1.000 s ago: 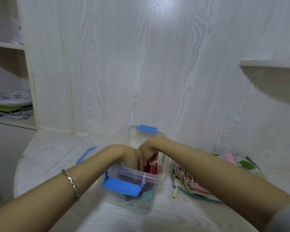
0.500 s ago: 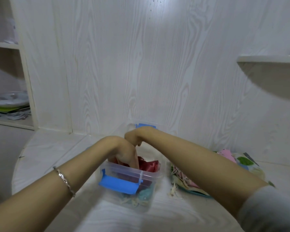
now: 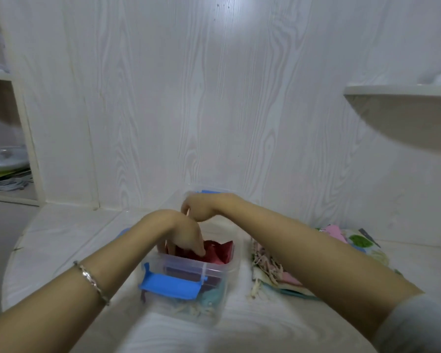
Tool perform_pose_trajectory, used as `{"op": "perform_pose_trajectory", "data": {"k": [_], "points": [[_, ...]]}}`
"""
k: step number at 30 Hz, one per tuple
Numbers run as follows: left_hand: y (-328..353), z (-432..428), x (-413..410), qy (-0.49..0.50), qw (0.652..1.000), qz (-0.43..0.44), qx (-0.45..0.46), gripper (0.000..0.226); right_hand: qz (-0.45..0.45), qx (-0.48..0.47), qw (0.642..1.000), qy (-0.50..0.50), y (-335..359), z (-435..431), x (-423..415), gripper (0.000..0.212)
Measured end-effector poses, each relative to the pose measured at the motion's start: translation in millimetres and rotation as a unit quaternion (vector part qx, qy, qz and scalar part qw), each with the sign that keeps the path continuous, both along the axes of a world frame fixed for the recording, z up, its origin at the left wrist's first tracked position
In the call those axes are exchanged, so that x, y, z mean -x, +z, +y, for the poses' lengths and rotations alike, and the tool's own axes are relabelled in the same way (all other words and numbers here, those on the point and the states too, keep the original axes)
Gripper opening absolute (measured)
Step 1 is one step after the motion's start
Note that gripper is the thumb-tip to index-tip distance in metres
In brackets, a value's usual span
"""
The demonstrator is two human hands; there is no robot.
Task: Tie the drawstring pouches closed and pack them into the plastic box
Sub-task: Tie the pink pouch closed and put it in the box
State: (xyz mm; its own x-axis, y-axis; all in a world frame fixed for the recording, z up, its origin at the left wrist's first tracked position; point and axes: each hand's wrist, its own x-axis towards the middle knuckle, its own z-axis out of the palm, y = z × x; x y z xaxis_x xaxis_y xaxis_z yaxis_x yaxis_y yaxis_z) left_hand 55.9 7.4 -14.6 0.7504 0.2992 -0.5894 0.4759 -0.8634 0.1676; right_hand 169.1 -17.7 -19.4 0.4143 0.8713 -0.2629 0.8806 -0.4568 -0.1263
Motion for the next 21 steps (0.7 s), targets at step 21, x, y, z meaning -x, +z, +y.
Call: {"op": "perform_pose_trajectory", "data": {"k": [21], "points": [[-105, -161, -105, -0.014, 0.935, -0.321, -0.152, 0.038, 0.124, -0.283, 0.929, -0.204, -81, -272, -63, 0.029]]}}
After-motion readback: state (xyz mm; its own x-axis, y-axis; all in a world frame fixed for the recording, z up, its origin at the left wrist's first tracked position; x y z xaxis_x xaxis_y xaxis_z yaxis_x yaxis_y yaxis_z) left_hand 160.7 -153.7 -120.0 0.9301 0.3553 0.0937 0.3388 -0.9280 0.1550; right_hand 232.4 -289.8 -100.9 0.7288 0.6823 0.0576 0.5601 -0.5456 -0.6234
